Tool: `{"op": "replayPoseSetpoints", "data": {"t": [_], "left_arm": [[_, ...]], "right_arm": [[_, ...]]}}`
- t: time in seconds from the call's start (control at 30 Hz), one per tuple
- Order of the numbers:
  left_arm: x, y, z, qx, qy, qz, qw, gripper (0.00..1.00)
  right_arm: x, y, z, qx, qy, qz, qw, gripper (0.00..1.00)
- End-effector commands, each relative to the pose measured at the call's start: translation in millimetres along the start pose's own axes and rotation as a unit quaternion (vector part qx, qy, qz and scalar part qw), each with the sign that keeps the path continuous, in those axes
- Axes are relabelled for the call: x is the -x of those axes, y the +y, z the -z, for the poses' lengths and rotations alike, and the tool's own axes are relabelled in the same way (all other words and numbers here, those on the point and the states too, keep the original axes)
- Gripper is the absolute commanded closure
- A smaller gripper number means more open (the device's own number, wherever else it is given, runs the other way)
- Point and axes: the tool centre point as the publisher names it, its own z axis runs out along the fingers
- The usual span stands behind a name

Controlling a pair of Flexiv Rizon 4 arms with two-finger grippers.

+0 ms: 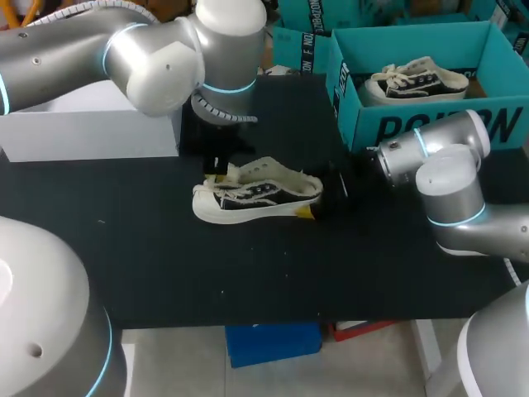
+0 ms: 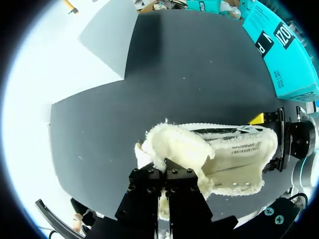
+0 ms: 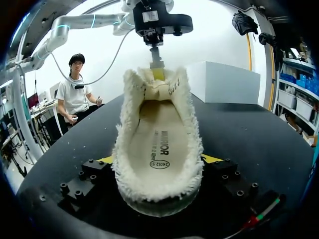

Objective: Take the shoe out of the shoebox, open the shoe tongue, remove and reinsert the insole, then place the shoe into the shoebox

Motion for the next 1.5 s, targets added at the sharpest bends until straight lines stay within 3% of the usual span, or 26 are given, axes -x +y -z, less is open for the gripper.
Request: {"op": "replayPoseSetpoints", "data": {"t": [0.03, 0.23, 0.27, 0.3, 0.5, 0.67, 0.83, 1.03, 1.17, 1.5], "left_arm": [[5.1, -2.2, -14.3, 0.000, 0.083, -0.005, 0.997, 1.00], [7.0, -3.6, -13.9, -0.005, 0.089, -0.015, 0.996, 1.00], [7.1, -3.7, -13.0, -0.004, 0.090, -0.021, 0.996, 0.67], [6.9, -3.7, -11.8, 0.001, 0.095, -0.029, 0.995, 0.00], [8.4, -7.4, 2.6, 0.017, 0.118, -0.042, 0.992, 0.00], [3.9, -9.5, 30.1, 0.011, 0.127, -0.088, 0.988, 0.00], [-3.4, -8.8, 58.6, 0.005, 0.142, -0.162, 0.976, 0.00], [-16.1, -8.1, 77.8, 0.007, 0.137, -0.273, 0.952, 0.00], [-27.7, -9.1, 90.5, 0.011, 0.120, -0.372, 0.920, 0.00], [-59.3, -27.3, 110.6, 0.043, 0.111, -0.586, 0.801, 0.00]], "right_arm": [[1.1, -3.9, -0.8, -0.001, 0.000, -0.001, 1.000, 1.00], [1.1, -3.9, -0.8, -0.001, 0.000, -0.001, 1.000, 1.00], [1.1, -3.9, -0.8, -0.001, 0.000, -0.001, 1.000, 1.00], [1.1, -3.9, -0.8, -0.001, 0.000, -0.001, 1.000, 1.00], [1.1, -3.9, -0.8, -0.001, 0.000, -0.001, 1.000, 1.00], [1.1, -3.9, -0.8, -0.001, 0.000, -0.001, 1.000, 1.00], [1.1, -3.9, -0.8, -0.001, 0.000, -0.001, 1.000, 1.00], [1.1, -3.9, -0.8, -0.001, 0.000, -0.001, 1.000, 1.00], [1.1, -3.9, -0.8, -0.001, 0.000, -0.001, 1.000, 1.00], [1.1, -3.9, -0.8, -0.001, 0.000, -0.001, 1.000, 1.00]]}}
